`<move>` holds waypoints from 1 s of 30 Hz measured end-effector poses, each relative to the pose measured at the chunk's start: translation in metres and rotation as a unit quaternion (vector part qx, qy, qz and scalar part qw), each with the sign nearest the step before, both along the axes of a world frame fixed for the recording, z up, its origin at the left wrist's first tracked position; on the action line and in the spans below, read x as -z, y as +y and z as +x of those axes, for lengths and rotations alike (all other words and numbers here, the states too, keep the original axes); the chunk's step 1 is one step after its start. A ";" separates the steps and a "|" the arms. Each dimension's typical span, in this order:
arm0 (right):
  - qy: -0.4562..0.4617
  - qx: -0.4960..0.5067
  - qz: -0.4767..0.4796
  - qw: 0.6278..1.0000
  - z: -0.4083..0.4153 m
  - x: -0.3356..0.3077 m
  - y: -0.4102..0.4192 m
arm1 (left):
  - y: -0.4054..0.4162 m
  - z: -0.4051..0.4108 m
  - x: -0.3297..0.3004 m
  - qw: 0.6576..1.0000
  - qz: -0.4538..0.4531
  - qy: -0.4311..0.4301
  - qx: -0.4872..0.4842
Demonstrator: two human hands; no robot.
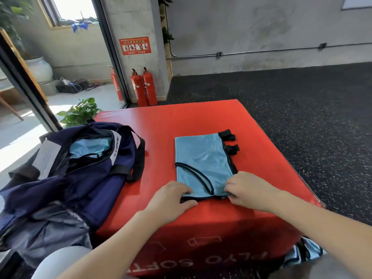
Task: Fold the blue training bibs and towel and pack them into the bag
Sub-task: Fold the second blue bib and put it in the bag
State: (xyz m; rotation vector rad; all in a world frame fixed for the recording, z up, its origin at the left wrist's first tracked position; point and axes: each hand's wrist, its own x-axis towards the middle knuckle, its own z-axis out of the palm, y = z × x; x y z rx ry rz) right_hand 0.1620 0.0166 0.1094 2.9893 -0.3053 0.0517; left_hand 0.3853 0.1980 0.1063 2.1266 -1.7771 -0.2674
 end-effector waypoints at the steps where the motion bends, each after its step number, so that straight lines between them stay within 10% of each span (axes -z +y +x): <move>1: -0.012 0.005 0.012 1.000 0.002 0.001 -0.001 | -0.001 -0.002 -0.001 1.000 -0.001 -0.007 -0.004; 12: -0.114 0.173 0.362 0.909 -0.002 -0.021 -0.001 | -0.010 -0.010 -0.005 0.991 -0.027 -0.134 -0.015; 20: -0.181 0.186 0.447 0.856 -0.005 -0.052 0.002 | -0.005 -0.011 -0.023 0.976 -0.144 0.148 -0.066; 30: -0.232 0.214 0.469 0.825 0.016 -0.075 -0.029 | -0.035 -0.001 -0.027 0.945 -0.204 0.212 -0.143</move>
